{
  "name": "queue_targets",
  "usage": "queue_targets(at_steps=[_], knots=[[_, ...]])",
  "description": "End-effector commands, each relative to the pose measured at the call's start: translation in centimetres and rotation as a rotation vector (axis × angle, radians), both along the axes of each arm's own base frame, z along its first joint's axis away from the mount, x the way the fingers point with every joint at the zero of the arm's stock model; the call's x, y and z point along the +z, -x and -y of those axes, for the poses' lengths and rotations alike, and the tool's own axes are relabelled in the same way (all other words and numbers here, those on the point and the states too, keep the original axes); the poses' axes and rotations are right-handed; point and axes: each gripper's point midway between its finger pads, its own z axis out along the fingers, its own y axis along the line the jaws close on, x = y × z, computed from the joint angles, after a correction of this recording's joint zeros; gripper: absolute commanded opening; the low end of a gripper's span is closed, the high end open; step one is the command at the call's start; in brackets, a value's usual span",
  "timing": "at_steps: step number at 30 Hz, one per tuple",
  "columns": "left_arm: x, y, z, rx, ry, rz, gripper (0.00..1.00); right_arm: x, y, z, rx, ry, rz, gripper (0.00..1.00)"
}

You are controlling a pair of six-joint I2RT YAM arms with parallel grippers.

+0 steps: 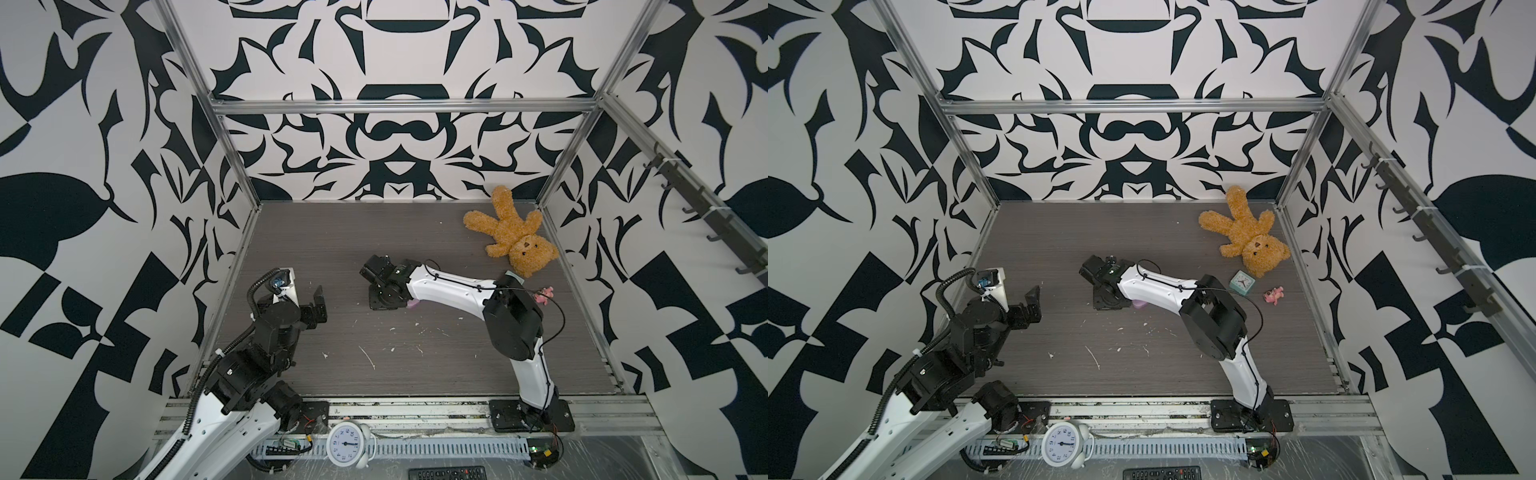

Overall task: Insert wireless bluetooth earbuds into charging case
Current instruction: Pick up the wireless bluetooth earbud from the bottom-center of the table, then insert the wireless bluetooth earbud into the charging case.

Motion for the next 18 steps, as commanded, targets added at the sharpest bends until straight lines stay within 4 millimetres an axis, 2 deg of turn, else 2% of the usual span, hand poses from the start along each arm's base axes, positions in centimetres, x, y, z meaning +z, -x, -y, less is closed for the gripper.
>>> queue_targets(at_steps=[1, 18], knots=[[0.5, 0.1, -0.1, 0.006, 0.023, 0.014, 0.99, 1.8, -1.1, -0.3, -0.001, -0.011, 0.037, 0.12], [0.5, 0.1, -0.1, 0.006, 0.023, 0.014, 0.99, 0.9, -2.6, -0.5, -0.014, 0.012, 0.042, 0.12]])
